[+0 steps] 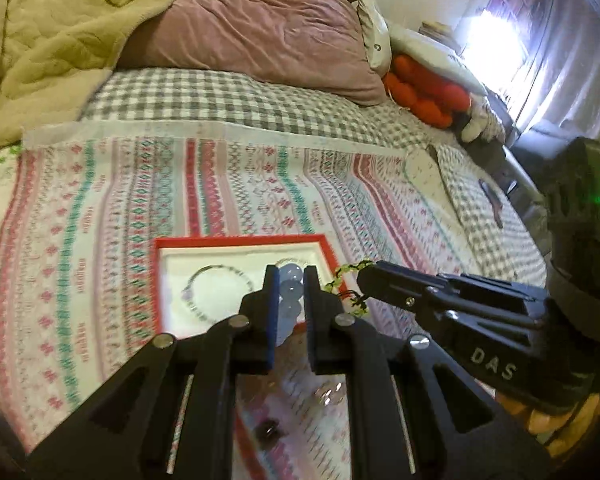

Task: Organize jewelry
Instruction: 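Carry both bead bracelets into the red box and open both tools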

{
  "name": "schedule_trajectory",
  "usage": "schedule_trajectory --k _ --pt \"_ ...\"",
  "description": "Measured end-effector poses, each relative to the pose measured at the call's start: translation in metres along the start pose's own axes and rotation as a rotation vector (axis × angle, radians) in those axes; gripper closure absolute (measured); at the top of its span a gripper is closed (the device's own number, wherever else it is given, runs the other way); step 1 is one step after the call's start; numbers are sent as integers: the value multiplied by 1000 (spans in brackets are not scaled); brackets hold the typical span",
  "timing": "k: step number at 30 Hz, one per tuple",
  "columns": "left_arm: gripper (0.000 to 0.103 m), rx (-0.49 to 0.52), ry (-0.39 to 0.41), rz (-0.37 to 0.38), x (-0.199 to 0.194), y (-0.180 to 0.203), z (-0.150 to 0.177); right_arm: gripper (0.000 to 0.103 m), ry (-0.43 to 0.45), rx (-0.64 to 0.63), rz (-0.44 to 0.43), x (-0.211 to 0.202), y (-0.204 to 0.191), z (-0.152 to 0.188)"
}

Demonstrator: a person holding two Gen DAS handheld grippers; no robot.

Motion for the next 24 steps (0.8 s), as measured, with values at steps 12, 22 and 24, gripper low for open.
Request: schedule_trajectory --k 12,22,24 --pt "90 -118 -57 -73 43 -54 13 97 -18 13 15 33 4 -8" --pt "90 -96 -94 -144 53 -68 23 97 -62 25 57 64 13 -2" --pt "90 -83 -95 -151 53 -67 23 97 -67 34 70 68 21 -2"
Point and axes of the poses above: each gripper's, at about its wrist camera, not at the fingertips, and x roughly the way its jaws point, y to its right, z to its underside, the point moved 10 cm from there along x, roughly the way its jaws point, and after that the axes turned 8 degrees about x, right-handed, at the moved point
